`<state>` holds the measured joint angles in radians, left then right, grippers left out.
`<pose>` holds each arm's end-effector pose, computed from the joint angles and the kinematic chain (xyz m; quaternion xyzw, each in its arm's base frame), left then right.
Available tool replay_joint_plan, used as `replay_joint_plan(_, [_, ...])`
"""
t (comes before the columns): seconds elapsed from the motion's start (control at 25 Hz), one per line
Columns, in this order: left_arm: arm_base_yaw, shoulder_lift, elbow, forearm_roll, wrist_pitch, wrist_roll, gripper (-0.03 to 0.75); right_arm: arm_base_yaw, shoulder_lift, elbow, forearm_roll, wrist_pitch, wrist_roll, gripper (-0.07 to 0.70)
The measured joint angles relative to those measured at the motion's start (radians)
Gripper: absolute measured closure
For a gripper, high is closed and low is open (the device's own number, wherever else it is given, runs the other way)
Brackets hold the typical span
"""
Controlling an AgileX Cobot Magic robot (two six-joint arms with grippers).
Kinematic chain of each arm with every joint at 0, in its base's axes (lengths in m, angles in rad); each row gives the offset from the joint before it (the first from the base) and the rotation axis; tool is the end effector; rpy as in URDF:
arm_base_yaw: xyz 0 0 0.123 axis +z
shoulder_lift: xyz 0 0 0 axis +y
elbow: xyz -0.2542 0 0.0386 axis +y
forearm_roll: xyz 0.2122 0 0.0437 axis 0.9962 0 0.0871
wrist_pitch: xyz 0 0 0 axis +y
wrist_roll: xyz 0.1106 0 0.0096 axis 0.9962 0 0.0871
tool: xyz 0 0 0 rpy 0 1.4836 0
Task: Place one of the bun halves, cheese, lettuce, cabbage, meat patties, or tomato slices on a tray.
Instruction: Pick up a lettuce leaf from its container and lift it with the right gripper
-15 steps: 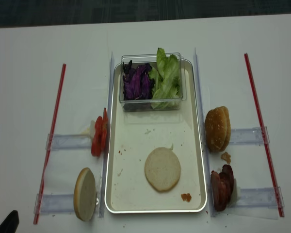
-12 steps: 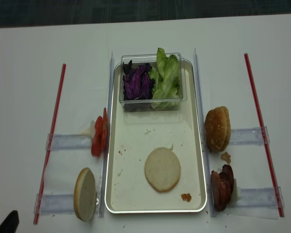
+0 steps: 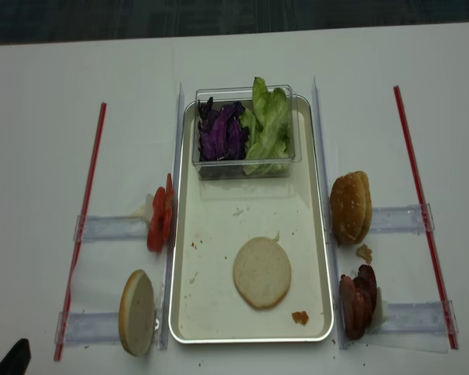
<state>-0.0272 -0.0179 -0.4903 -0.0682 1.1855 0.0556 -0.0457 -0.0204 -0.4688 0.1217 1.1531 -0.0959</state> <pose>0.0011 -0.0070 0.2368 0.0401 0.8808 -0.0272 0.4711 0.0050 0.0121 0.2347 -0.0268 0.8770 0.0268 0.4790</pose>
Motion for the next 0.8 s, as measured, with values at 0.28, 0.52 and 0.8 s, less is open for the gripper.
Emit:
replay_joint_plan(0.28, [0.000,0.000,0.000,0.000,0.000,0.000,0.324,0.000,0.000,0.000,0.000,0.000,0.000,0.162])
replay_joint_plan(0.52, [0.000,0.000,0.000,0.000,0.000,0.000,0.324,0.000,0.000,0.000,0.000,0.000,0.000,0.162])
replay_joint_plan(0.8, [0.000,0.000,0.000,0.000,0.000,0.000,0.324,0.000,0.053,0.000,0.000,0.000,0.000,0.162])
